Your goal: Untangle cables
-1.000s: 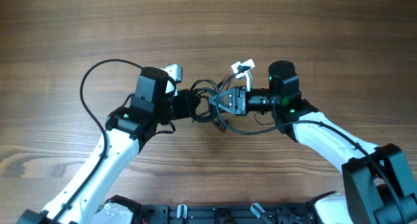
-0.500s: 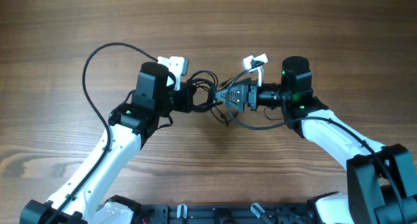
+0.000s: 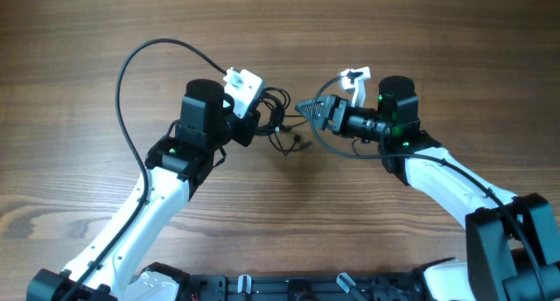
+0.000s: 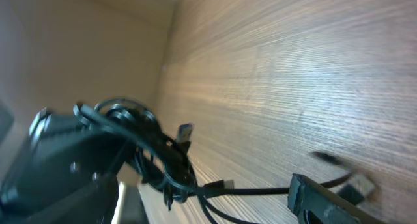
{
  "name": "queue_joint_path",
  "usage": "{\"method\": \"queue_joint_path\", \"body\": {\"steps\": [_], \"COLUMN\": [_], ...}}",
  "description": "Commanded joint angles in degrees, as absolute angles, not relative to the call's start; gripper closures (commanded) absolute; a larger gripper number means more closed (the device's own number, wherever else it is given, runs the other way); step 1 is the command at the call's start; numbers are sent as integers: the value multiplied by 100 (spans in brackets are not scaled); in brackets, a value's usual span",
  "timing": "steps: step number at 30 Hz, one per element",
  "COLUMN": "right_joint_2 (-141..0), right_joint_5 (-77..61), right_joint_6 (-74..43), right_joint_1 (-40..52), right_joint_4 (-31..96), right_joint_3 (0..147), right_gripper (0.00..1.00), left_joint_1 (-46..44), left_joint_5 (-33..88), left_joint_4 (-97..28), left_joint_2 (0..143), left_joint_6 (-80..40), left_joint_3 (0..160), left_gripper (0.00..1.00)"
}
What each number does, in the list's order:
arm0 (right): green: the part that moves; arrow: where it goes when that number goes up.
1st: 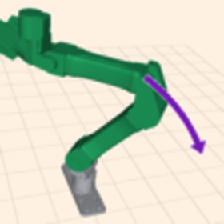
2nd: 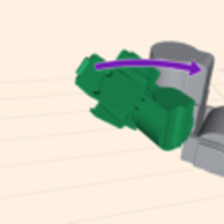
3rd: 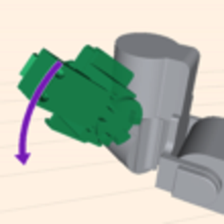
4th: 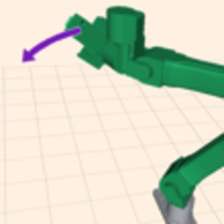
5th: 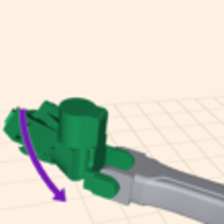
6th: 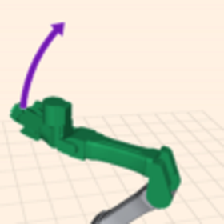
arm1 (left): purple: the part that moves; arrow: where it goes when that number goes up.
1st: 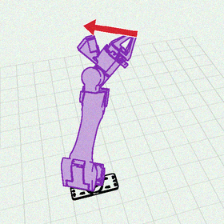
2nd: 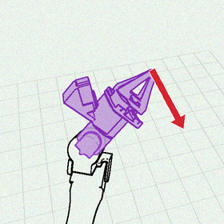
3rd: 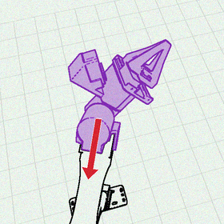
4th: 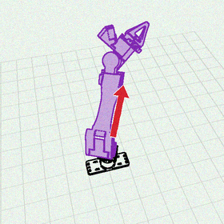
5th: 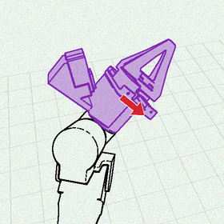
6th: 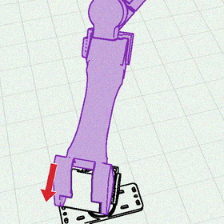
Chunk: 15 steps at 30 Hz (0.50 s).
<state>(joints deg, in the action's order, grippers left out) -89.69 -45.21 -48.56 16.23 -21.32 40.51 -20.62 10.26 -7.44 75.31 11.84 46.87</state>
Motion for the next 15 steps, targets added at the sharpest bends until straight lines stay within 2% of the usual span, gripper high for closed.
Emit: {"method": "queue_joint_path", "body": {"steps": [1,2,3,6,7,8,11,15], "right_joint_2": [-8980,-8980,-8980,-8980,-8980,-8980,-8980,-8980], "right_joint_5": [-4045,-4051,-4163,-4742,-4775,-4799,-5564,-6187], "right_joint_6": [-5896,-5977,-5852,-3907,-3006,-2681,-2401,-2390], "right_joint_1": [1632,1643,1664,1669,1651,1632,1627,1695], "right_joint_4": [-2137,-2145,-2215,-2480,-2390,-2368,-2665,-2630], "right_joint_3": [4080,4080,4080,4080,4080,4080,4080,4080], "right_gripper": [22,23,13,0,0,0,4,14], "left_joint_1": [-2029,-2029,-2029,-2014,-1959,-1865,-1500,-1236], "left_joint_5": [827,858,923,1216,1658,2231,3594,4525], "left_joint_4": [-639,-642,-663,-749,-781,-829,-1074,-1297], "left_joint_2": [7415,7415,7415,7402,7402,7395,7397,7397], "left_joint_6": [969,958,961,963,961,963,965,967], "left_joint_3": [4716,4716,4716,4716,4716,4716,4716,4716], "left_gripper": [96,96,96,96,96,96,96,95]}}
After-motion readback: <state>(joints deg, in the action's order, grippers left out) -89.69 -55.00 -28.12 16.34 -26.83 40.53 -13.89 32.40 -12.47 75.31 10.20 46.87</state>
